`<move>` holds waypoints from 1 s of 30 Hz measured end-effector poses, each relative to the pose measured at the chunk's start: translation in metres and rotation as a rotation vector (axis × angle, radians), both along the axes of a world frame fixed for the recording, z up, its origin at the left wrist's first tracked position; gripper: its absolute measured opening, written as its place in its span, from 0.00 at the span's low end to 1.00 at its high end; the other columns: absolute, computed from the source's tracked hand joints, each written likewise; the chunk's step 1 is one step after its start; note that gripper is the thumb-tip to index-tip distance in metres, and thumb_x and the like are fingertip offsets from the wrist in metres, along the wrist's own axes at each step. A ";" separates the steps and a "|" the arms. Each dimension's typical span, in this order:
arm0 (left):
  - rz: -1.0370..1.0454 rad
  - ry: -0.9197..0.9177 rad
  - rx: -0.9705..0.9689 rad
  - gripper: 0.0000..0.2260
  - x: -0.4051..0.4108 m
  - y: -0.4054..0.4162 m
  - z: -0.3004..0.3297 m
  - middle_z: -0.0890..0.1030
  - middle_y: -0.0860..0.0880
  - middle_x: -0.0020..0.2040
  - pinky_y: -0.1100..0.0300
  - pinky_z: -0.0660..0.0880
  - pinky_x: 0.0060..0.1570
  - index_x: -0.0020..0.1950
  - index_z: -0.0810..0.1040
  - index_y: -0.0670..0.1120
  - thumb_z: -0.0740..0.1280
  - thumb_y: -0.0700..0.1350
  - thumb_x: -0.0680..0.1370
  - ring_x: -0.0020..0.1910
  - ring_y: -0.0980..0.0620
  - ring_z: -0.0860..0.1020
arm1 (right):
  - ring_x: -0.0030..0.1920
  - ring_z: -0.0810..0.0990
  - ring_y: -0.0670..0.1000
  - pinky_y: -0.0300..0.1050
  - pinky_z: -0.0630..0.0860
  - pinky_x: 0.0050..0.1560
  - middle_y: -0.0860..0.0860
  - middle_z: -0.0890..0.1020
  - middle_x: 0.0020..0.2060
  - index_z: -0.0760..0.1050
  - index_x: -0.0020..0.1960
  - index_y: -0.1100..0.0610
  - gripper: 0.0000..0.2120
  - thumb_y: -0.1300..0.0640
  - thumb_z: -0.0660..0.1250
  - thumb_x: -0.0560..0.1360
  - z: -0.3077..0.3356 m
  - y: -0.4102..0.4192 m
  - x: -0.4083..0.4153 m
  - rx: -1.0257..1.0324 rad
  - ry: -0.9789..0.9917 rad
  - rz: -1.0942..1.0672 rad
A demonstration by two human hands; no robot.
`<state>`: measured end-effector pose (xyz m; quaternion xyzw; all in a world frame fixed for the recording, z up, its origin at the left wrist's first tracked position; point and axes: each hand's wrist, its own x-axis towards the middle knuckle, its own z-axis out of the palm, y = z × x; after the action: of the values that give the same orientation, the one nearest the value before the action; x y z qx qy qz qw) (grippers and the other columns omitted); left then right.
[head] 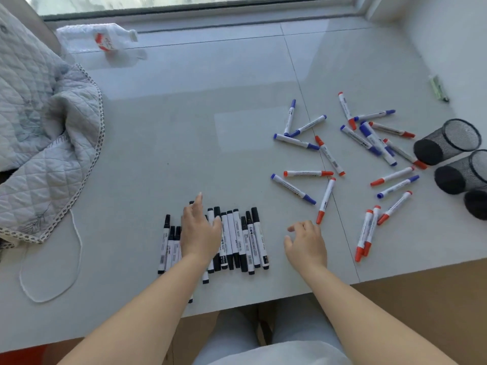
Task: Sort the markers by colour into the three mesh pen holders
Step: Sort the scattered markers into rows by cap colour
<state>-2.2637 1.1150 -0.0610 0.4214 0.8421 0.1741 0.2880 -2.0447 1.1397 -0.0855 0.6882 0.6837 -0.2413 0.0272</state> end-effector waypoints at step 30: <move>-0.005 0.149 -0.175 0.17 0.255 0.133 -0.029 0.72 0.47 0.60 0.52 0.71 0.53 0.64 0.72 0.48 0.65 0.47 0.75 0.62 0.47 0.67 | 0.59 0.68 0.56 0.47 0.67 0.55 0.52 0.72 0.59 0.69 0.64 0.52 0.20 0.59 0.63 0.72 -0.002 0.193 0.281 0.118 -0.138 0.347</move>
<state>-2.0087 1.2476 -0.0901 0.4084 0.8722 0.0672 0.2606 -1.7634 1.3328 -0.0877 0.5755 0.8015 -0.1447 0.0745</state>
